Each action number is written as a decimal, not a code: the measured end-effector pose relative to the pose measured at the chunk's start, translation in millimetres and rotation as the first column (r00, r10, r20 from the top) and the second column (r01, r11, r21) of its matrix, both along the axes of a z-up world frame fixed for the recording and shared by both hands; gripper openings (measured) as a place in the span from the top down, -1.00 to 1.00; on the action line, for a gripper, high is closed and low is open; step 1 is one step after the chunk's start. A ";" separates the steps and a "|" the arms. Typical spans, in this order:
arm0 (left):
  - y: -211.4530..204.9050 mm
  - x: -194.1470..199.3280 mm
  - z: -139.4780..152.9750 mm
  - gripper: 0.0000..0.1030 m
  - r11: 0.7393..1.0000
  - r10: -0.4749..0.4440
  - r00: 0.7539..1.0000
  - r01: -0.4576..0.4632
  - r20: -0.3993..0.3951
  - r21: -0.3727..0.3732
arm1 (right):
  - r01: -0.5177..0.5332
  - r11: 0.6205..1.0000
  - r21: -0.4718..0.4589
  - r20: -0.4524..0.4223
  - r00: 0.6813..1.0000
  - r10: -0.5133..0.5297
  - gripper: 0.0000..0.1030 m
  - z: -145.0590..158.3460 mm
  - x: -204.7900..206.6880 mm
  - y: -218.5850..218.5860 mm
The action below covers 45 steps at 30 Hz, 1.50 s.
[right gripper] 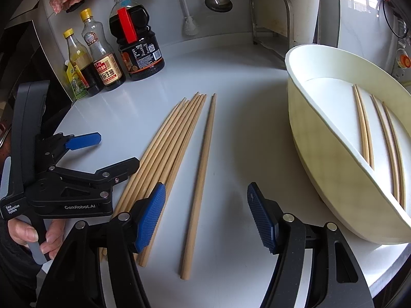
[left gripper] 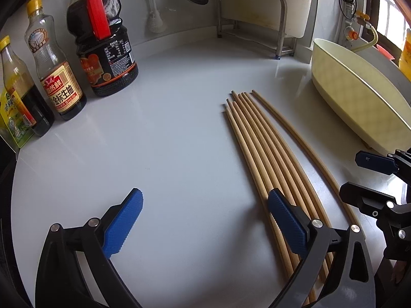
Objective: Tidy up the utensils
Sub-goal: 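Push one chopstick out of the bundle with the left tool while the right tool separates another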
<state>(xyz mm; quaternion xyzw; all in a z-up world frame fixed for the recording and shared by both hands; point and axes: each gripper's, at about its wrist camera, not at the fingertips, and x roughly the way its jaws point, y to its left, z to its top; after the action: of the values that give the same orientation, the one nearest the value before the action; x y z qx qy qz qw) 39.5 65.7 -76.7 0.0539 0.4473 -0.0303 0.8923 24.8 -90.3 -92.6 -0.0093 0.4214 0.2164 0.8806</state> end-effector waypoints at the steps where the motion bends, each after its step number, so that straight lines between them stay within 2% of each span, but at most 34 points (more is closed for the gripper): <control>1: -0.3 -0.6 0.3 -0.87 1.000 -0.001 1.000 0.001 -0.002 0.005 | 0.001 1.000 0.000 0.002 1.000 -0.001 -0.23 0.3 -0.4 0.1; 6: 4.4 -0.5 2.1 -0.87 1.000 0.012 1.000 -0.011 -0.009 0.019 | 0.000 1.000 -0.005 0.013 1.000 0.000 -0.23 2.1 -2.1 1.4; 11: 12.7 1.2 4.1 -0.86 0.999 0.031 0.999 -0.032 -0.015 -0.021 | 0.001 1.000 -0.002 0.016 1.000 -0.001 -0.23 3.0 -2.1 0.2; 17: 4.1 -1.6 2.4 -0.86 1.000 0.004 1.000 -0.004 -0.019 -0.009 | -0.003 1.000 -0.006 0.012 1.000 0.003 -0.23 1.9 -1.7 1.5; 24: 4.8 -1.3 -3.3 -0.86 1.000 0.021 0.998 -0.021 -0.061 0.009 | -0.006 1.000 -0.013 0.012 1.000 0.006 -0.23 0.8 -2.0 3.8; 36: 16.8 3.0 -4.0 -0.87 0.997 0.074 0.995 -0.074 -0.065 -0.001 | 0.005 0.995 -0.102 0.046 0.999 0.000 -0.23 -3.9 6.9 21.5; 42: 25.7 5.8 -5.9 -0.89 0.993 0.102 0.990 -0.107 -0.094 -0.046 | 0.006 0.989 -0.147 0.045 0.999 0.001 -0.22 -10.8 11.9 28.2; 45: 25.8 5.8 -5.8 -0.89 0.992 0.107 0.990 -0.112 -0.095 -0.049 | -0.007 0.986 -0.166 0.056 0.998 0.017 -0.13 -14.3 12.1 33.3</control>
<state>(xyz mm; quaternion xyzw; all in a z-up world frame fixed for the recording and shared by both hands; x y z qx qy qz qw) 45.3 91.4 -82.5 0.0037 0.4894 0.0043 0.8720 36.9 -57.0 -106.9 -0.0912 0.4126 0.1856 0.8871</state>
